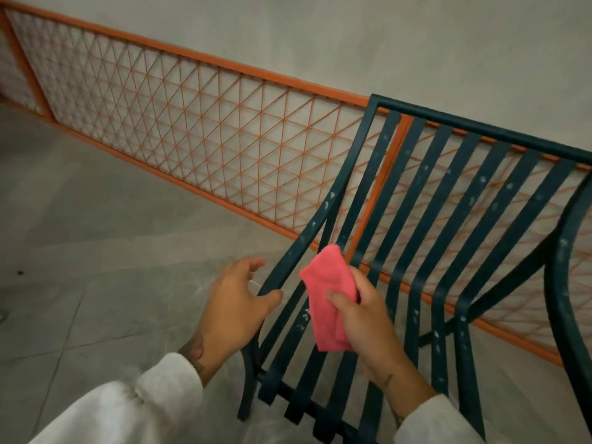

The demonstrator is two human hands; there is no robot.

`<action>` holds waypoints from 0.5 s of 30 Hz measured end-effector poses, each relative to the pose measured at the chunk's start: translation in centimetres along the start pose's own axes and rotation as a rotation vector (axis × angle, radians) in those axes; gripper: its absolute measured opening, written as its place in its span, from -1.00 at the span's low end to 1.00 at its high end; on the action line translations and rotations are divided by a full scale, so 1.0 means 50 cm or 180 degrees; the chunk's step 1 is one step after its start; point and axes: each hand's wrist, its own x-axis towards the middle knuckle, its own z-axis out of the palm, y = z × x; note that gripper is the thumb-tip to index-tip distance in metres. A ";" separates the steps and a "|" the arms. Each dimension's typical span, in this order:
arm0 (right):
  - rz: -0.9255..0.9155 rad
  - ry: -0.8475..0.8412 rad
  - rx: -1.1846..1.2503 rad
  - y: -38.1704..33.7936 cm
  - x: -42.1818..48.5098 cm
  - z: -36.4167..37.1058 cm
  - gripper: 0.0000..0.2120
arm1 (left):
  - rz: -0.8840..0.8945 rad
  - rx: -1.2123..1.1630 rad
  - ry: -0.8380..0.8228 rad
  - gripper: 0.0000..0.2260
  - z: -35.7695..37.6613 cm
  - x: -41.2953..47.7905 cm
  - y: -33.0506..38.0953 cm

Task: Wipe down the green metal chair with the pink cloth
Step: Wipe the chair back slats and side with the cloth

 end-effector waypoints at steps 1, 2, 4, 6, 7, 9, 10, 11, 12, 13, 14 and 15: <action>-0.0130 -0.0036 -0.0222 0.000 0.009 0.006 -0.55 | -0.0089 0.0008 -0.0159 -0.46 0.008 -0.001 -0.016; -0.0235 -0.0046 -0.0371 0.000 0.018 0.014 -0.57 | -0.0132 -0.0046 -0.0281 -0.46 0.017 -0.004 -0.031; -0.0461 0.0034 -0.0626 0.002 0.035 0.033 -0.59 | -0.0102 -0.0218 -0.0327 -0.57 0.028 -0.009 -0.055; -0.0839 0.0233 -0.1052 0.003 0.048 0.050 -0.59 | -0.0030 -0.0245 -0.0177 -0.68 0.030 -0.006 -0.073; -0.1117 0.0318 -0.1305 0.003 0.050 0.059 -0.58 | -0.0003 -0.0239 -0.0141 -0.72 0.027 -0.004 -0.080; -0.1719 0.0237 -0.1851 0.011 0.045 0.074 -0.57 | 0.0045 -0.0193 -0.0226 -0.78 0.021 0.004 -0.080; -0.1942 0.0026 -0.2154 0.020 0.043 0.089 -0.56 | 0.0070 -0.0181 -0.0278 -0.81 0.016 0.011 -0.083; -0.2039 -0.0211 -0.2418 0.031 0.040 0.100 -0.55 | 0.0129 -0.0180 -0.0321 -0.83 0.013 0.019 -0.084; -0.2030 -0.0379 -0.2605 0.043 0.039 0.113 -0.52 | 0.0204 -0.0156 -0.0367 -0.85 0.010 0.028 -0.084; -0.1988 -0.0437 -0.2706 0.053 0.040 0.120 -0.49 | 0.0269 -0.0143 -0.0424 -0.86 0.008 0.035 -0.085; -0.1963 -0.0423 -0.2738 0.059 0.045 0.124 -0.47 | 0.0292 -0.0164 -0.0488 -0.87 0.006 0.041 -0.085; -0.1944 -0.0400 -0.2731 0.061 0.051 0.126 -0.46 | 0.0269 -0.0251 -0.0553 -0.86 0.006 0.048 -0.089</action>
